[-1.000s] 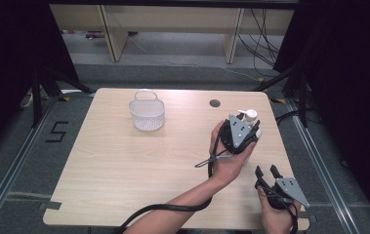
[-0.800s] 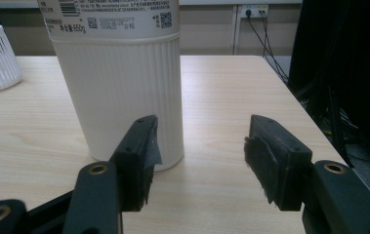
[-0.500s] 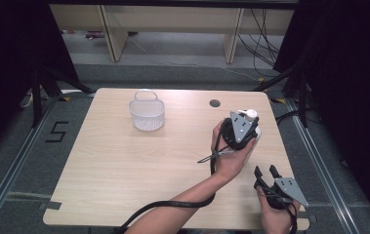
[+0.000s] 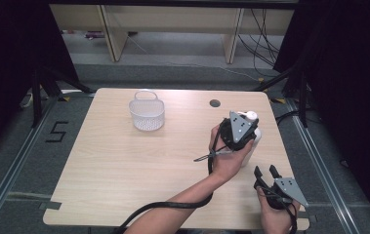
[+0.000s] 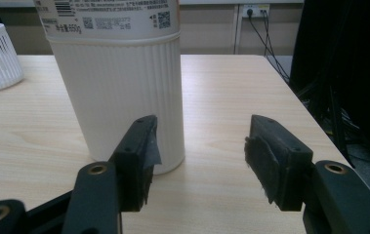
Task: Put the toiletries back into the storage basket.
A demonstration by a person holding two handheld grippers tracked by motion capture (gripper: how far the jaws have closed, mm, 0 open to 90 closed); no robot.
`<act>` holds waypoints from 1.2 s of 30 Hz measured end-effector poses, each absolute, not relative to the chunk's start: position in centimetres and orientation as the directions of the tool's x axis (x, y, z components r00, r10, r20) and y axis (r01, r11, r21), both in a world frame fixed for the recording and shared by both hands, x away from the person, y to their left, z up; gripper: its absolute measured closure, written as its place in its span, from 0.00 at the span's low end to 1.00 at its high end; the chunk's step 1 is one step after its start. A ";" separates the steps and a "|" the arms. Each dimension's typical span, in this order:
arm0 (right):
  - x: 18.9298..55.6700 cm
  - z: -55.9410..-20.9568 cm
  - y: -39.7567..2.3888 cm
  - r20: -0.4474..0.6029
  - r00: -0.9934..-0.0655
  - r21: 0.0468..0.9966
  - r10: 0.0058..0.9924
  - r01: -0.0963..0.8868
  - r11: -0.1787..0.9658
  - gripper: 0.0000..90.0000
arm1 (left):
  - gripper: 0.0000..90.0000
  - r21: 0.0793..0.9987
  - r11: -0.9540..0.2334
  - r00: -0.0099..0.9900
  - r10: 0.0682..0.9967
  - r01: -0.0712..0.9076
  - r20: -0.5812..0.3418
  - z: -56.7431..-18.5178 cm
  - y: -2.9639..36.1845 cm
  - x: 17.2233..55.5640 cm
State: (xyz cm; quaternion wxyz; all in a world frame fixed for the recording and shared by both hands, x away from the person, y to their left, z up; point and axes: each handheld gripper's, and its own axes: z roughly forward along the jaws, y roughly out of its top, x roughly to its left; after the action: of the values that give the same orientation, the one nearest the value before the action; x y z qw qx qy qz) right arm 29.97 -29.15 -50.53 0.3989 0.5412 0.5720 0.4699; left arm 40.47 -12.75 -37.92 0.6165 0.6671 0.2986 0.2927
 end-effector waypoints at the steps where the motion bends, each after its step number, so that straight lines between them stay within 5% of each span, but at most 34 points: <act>1: 29.9 -50.5 -29.2 0.051 -0.097 0.968 0.994 0.250 -0.025 0.50 | 0.66 0.997 -0.060 0.652 0.758 0.041 0.019 -37.9 -12.6 40.4; 36: 30.0 -50.6 -29.0 0.038 -0.093 0.970 0.995 0.243 -0.014 0.50 | 0.66 0.999 -0.039 0.669 0.743 -0.012 0.037 -34.7 -6.6 37.9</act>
State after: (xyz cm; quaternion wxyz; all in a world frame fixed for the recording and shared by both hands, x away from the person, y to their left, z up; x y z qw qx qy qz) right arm 30.00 -29.02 -50.60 0.4037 0.5388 0.5746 0.4654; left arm 37.86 -6.64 -34.73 0.6349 0.6566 0.2782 0.2972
